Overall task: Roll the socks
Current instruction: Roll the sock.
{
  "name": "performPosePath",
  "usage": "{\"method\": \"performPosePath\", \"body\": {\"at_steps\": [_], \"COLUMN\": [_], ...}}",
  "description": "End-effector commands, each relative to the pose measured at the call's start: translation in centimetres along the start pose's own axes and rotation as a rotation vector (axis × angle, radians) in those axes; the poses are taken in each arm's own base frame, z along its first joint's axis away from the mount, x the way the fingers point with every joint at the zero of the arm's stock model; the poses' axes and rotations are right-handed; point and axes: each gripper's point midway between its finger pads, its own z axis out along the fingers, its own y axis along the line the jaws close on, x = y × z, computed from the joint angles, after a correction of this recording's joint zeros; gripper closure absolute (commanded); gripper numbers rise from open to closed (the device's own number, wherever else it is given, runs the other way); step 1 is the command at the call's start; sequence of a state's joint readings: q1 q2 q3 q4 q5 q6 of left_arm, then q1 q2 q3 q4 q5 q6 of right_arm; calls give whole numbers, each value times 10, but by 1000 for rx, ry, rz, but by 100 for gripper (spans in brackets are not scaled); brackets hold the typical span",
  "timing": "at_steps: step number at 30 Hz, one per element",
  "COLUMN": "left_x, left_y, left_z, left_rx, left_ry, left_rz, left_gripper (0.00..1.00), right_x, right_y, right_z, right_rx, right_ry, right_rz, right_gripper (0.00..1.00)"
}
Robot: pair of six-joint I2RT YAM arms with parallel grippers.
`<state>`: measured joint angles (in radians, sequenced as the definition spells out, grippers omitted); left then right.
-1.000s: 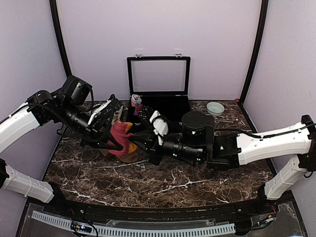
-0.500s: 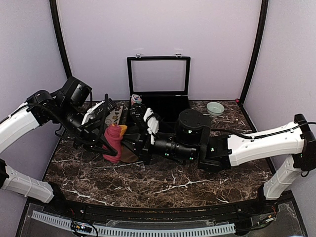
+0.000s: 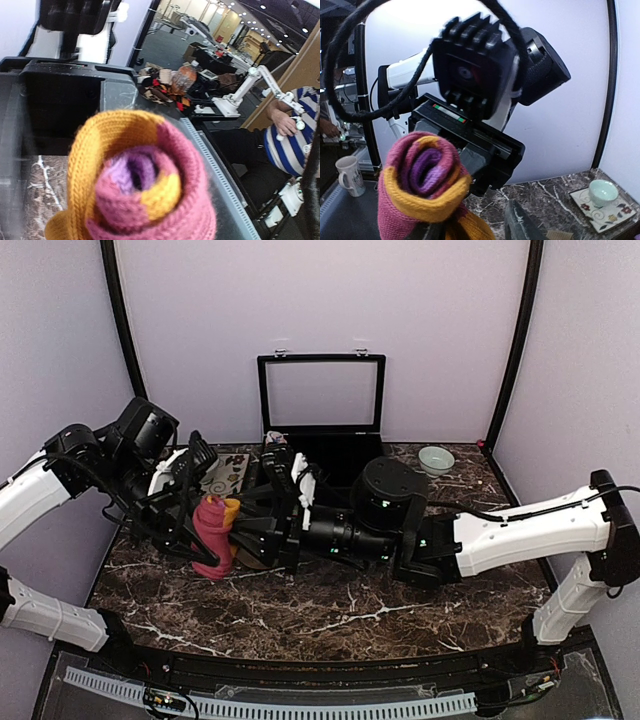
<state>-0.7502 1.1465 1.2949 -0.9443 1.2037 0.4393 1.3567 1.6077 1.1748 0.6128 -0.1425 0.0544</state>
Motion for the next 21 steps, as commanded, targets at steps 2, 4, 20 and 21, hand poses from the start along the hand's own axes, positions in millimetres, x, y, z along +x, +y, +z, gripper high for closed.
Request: {"method": "performPosePath", "body": {"at_steps": [2,4,20,21], "left_x": [0,0,2,3], "left_y": [7,6,-1,0], "left_z": [-1,-1,0,1], "left_rx": [-28,-20,56,59], "left_ry": [4,2,-31,-30], "left_rz": [6,5,-56,-62], "left_gripper": [100,100,100,100], "right_x": [-35,-38,-30,-35], "right_y": [54,57,31,32], "right_z": [11,12,-52,-55], "right_rx": [-207,-212,-222,-232], "right_ry": [-95,-90,149,148], "right_rz": [-16,-47,-167,-175], "right_gripper": [48,46,33,33]}}
